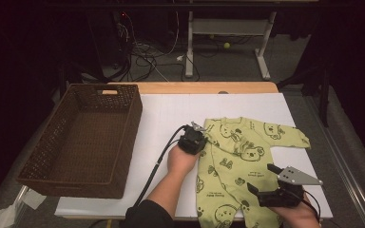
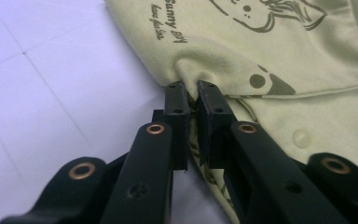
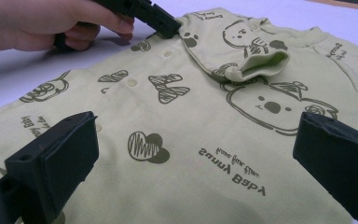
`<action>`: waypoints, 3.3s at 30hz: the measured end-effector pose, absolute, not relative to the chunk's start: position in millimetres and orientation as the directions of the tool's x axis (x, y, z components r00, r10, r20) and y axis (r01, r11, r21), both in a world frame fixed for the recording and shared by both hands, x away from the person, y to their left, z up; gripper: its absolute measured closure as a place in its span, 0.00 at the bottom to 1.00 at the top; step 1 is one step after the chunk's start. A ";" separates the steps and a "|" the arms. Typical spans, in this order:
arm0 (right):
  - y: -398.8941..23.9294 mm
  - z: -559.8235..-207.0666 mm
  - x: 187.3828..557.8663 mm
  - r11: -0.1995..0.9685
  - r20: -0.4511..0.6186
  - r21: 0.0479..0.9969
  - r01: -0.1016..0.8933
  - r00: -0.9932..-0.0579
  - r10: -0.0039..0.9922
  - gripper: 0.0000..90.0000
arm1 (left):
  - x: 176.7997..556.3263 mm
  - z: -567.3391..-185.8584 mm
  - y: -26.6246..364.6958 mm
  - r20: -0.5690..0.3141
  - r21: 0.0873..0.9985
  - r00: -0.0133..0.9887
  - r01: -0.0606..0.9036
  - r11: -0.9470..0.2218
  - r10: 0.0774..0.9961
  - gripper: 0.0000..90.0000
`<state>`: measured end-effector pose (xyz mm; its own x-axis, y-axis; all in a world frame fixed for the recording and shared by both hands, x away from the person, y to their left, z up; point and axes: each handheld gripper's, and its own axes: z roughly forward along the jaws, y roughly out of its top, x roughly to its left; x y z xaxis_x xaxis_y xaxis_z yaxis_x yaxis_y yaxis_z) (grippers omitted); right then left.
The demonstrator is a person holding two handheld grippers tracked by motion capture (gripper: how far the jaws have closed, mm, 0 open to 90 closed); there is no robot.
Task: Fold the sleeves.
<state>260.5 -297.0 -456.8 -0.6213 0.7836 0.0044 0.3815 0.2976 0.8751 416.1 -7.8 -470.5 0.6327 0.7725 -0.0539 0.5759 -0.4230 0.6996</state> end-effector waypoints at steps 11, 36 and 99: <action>-298.2 -456.8 260.3 0.294 0.006 0.877 0.381 -0.619 0.785 0.01 | 413.2 -469.5 15.6 -0.029 0.690 0.600 0.590 -0.418 0.799 0.90; -303.4 -454.1 261.4 0.282 -0.007 0.881 0.380 -0.584 0.812 0.02 | 285.5 -473.3 44.4 -0.140 0.699 0.788 0.508 -0.504 0.600 0.54; -415.7 -460.6 398.7 0.073 -0.009 0.765 0.639 -0.102 0.995 0.80 | 265.2 -463.7 89.4 -0.196 0.787 0.778 0.488 -0.377 0.597 0.37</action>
<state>398.7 -415.7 -460.6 -0.1024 0.9947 -0.0091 0.6394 0.0728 0.7654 265.2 89.4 -463.7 0.7775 0.5974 -0.1964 0.4884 -0.3770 0.7869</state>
